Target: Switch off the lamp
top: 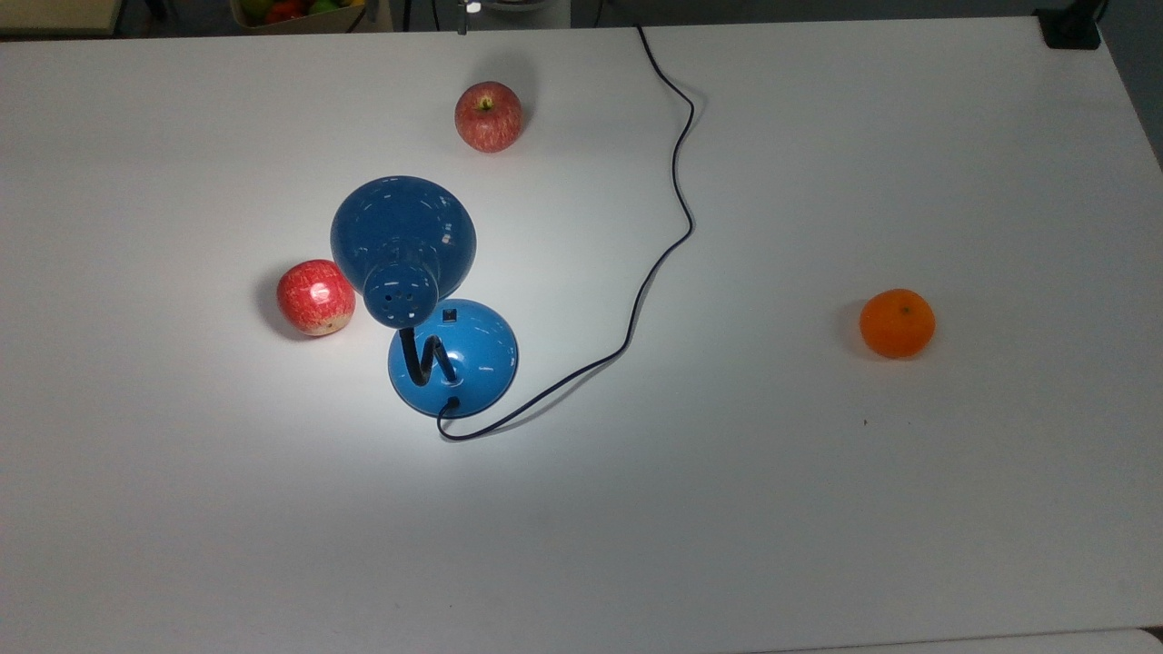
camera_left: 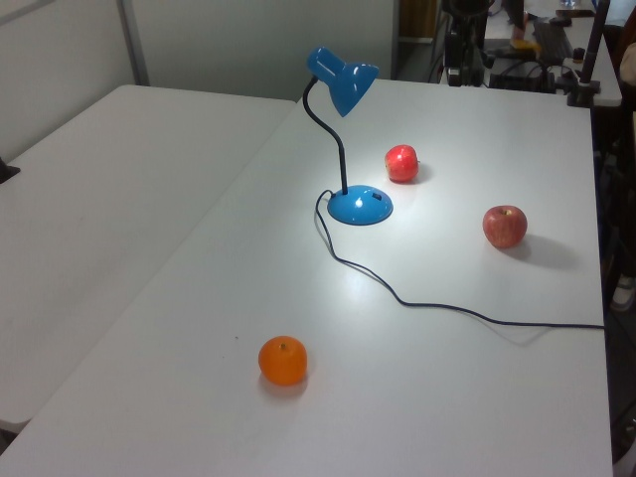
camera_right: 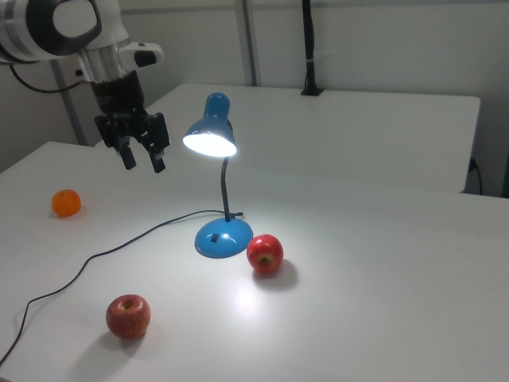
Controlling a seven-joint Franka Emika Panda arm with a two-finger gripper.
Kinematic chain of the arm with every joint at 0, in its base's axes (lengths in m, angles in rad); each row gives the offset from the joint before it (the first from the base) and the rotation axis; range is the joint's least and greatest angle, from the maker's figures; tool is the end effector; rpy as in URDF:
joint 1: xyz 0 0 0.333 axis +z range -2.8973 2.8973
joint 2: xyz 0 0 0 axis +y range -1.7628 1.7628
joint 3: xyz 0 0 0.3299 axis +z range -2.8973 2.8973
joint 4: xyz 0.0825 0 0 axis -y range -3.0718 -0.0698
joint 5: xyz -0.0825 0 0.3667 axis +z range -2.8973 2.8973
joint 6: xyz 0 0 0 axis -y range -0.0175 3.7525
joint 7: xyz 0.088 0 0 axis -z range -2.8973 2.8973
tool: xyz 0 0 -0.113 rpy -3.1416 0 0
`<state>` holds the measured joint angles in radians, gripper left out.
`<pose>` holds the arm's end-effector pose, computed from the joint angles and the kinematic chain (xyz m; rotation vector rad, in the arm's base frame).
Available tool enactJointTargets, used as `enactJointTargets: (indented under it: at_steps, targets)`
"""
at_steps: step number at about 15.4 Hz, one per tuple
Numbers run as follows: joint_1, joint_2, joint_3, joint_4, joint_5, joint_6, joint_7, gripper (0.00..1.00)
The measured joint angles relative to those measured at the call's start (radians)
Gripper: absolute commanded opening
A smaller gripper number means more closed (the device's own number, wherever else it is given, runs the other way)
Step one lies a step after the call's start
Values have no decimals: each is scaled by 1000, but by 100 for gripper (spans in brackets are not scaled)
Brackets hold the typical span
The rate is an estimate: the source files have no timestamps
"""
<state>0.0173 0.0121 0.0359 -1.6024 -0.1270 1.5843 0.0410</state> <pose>0.5410 0.0145 0.6136 3.0135 0.0239 -0.0365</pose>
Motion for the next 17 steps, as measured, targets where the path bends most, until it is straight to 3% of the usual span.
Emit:
enactJointTargets:
  at_steps: [12,17]
  targets:
    - [1,2,0,-4,33,10,-9,0]
    - [0,13,0,-92,36,137,-10,0]
